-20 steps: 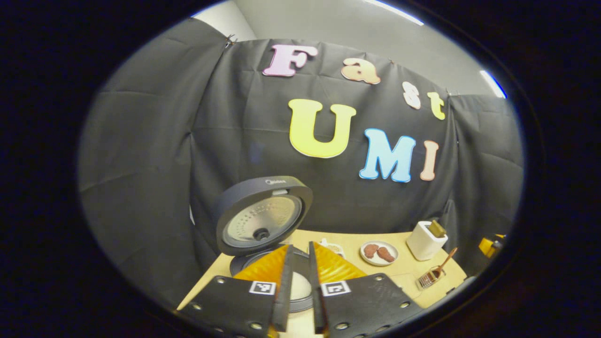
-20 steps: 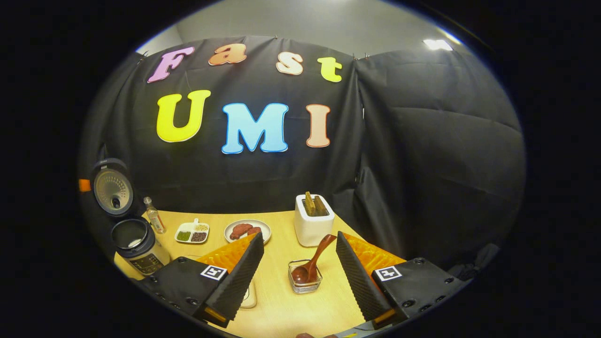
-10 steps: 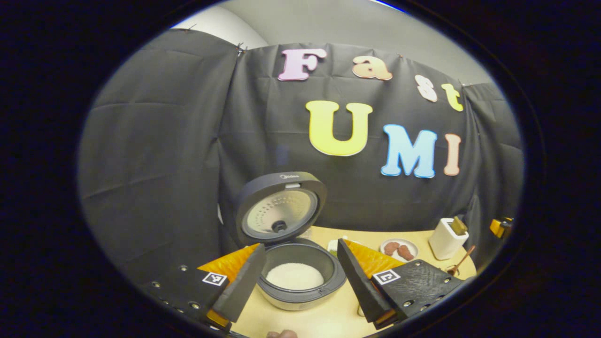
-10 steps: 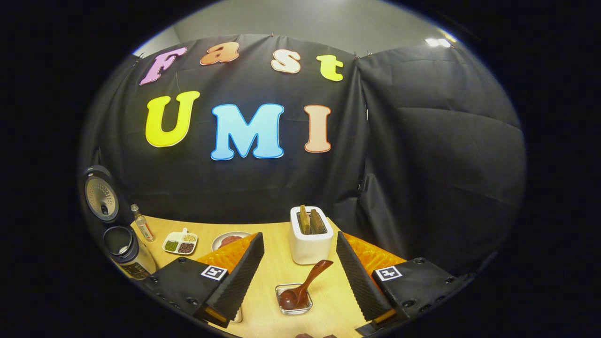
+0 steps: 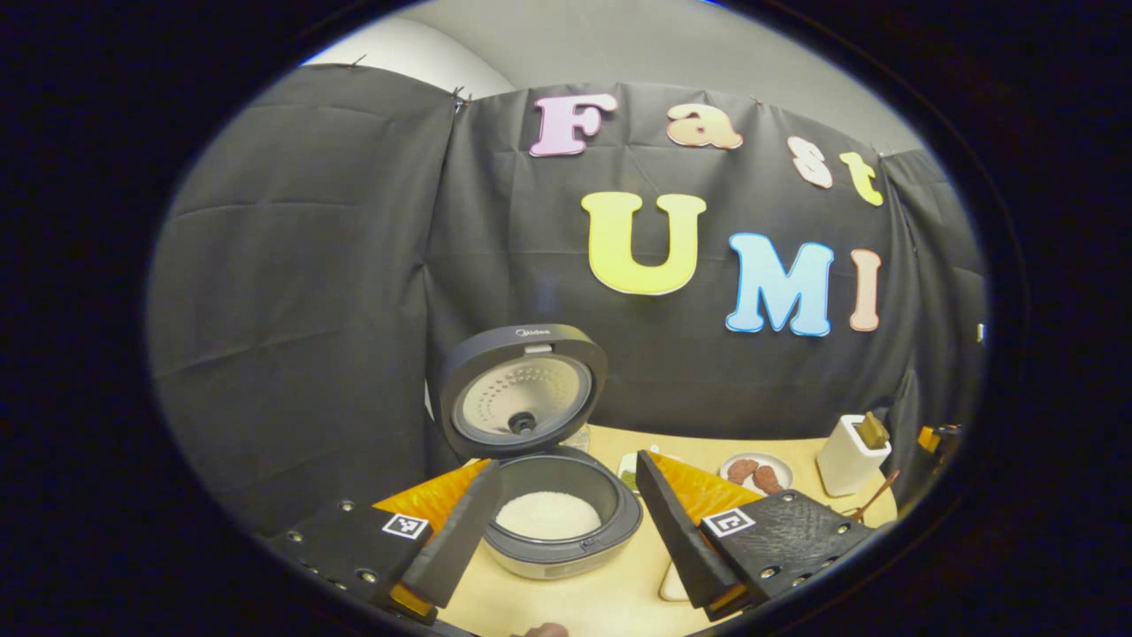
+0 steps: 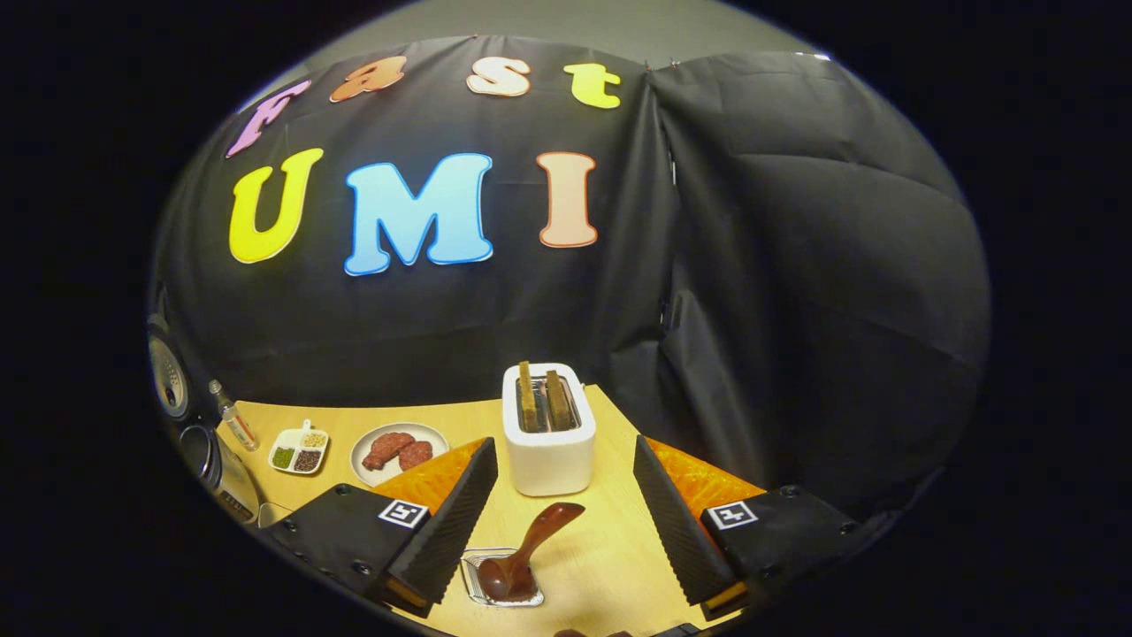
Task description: Close the left gripper, press the button to open the rice cooker; take a wooden spoon from the chopstick holder with the right hand, scoop a spoonful of rice and pour it into the rice cooker, then put the wooden spoon back into the chopstick holder.
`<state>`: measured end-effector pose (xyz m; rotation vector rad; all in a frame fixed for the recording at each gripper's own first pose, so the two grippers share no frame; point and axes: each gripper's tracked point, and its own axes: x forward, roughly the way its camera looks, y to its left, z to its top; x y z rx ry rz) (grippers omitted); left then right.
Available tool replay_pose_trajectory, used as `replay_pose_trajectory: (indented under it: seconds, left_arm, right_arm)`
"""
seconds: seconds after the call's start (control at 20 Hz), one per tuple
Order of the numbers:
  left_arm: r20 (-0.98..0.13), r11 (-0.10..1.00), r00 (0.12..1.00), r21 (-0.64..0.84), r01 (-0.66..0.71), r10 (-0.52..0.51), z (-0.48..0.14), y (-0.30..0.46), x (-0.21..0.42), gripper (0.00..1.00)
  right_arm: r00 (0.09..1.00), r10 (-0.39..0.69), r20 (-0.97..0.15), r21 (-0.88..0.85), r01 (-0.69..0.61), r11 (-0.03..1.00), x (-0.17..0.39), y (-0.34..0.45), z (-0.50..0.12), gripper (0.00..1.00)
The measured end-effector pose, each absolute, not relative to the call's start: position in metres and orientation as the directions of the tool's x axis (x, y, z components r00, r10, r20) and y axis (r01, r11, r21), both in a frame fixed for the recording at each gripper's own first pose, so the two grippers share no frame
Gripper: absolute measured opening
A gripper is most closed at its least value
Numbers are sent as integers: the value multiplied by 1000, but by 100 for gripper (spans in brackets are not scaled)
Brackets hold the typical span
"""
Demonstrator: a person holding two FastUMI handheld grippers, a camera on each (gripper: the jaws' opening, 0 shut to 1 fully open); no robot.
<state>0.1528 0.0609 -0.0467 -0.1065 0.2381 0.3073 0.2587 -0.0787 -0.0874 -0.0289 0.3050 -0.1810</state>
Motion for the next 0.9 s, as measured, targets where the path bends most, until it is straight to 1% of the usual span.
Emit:
replay_pose_trajectory:
  seconds: [0.15, 0.3, 0.4, 0.65, 0.85, 0.9]
  left_arm:
    - [-277, 942, 911, -49, -332, 307, -52, 50, 149, 96]
    - [-302, 938, 898, -33, -346, 321, -58, 35, 143, 96]
    - [-315, 937, 892, -27, -348, 323, -60, 24, 140, 96]
    - [-368, 929, 863, 2, -371, 346, -76, 0, 129, 96]
    - [-411, 921, 839, 9, -389, 358, -87, -16, 117, 97]
    - [-417, 921, 835, 9, -390, 358, -89, -20, 115, 96]
  right_arm:
    - [917, -158, -365, 3, 171, 985, 271, -88, -117, 98]
    - [889, -113, -445, 89, 170, 981, 283, -90, -149, 99]
    - [868, -73, -490, 156, 170, 973, 292, -86, -170, 97]
    - [822, 42, -567, 280, 145, 949, 297, -69, -213, 98]
    - [772, 166, -614, 381, 105, 918, 303, -47, -234, 98]
    - [766, 190, -615, 403, 98, 910, 307, -44, -235, 92]
